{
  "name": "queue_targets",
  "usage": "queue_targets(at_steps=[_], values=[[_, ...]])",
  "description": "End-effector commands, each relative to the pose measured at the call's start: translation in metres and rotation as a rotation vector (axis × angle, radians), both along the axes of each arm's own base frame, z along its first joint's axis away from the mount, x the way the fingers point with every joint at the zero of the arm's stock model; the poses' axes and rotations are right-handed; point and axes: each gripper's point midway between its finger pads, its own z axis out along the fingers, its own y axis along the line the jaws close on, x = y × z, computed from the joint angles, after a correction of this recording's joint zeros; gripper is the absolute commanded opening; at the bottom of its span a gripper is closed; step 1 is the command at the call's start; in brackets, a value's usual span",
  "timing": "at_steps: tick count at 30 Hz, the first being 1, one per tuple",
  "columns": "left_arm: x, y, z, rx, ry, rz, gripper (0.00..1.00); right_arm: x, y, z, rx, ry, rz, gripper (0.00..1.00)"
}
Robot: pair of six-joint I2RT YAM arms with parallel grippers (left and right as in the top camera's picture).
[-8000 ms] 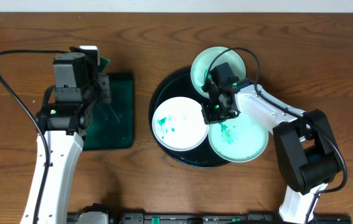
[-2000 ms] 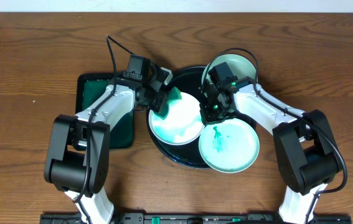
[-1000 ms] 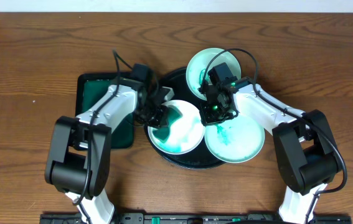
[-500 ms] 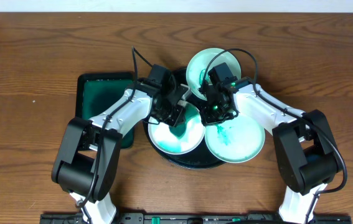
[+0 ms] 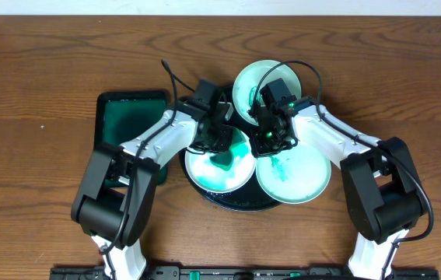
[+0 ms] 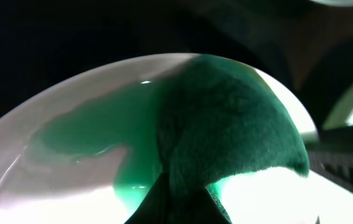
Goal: Clean dirty plates on tray and stack at the side
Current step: 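Scrub the left plate surface with the sponge in circular strokes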
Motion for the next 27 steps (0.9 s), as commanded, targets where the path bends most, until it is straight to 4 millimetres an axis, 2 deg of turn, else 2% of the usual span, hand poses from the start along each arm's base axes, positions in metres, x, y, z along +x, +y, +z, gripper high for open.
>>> queue_targets(at_steps=[1, 2, 4, 9, 11, 12, 16, 20, 27], values=[[-0.001, 0.128, -0.043, 0.612, -0.026, 0.306, 0.07, -0.005, -0.006, -0.007, -0.035, 0.006, 0.016, 0.01], [-0.006, 0.139, -0.038, 0.674, -0.023, 0.34, 0.07, -0.005, -0.006, -0.007, -0.034, 0.005, 0.016, 0.01], [-0.012, 0.149, -0.036, 0.723, -0.01, 0.351, 0.07, -0.003, -0.005, -0.007, -0.031, -0.001, 0.016, 0.01], [-0.024, 0.154, -0.034, 0.75, 0.032, 0.376, 0.07, -0.001, -0.004, -0.007, -0.026, -0.011, 0.016, 0.01], [-0.028, 0.142, -0.038, 0.697, 0.068, 0.324, 0.07, -0.001, -0.004, -0.007, -0.026, -0.011, 0.016, 0.01], [-0.032, 0.125, -0.043, 0.616, 0.103, 0.232, 0.07, -0.001, -0.004, -0.007, -0.027, -0.011, 0.016, 0.01], [-0.043, 0.088, -0.049, 0.469, 0.152, 0.073, 0.07, -0.001, -0.004, -0.007, -0.027, -0.011, 0.016, 0.01], [-0.063, 0.038, -0.049, 0.275, 0.199, -0.125, 0.07, -0.001, -0.004, -0.007, -0.026, -0.011, 0.016, 0.01], [-0.084, -0.018, -0.042, 0.081, 0.226, -0.22, 0.07, -0.001, -0.004, -0.007, -0.027, -0.01, 0.016, 0.01]])
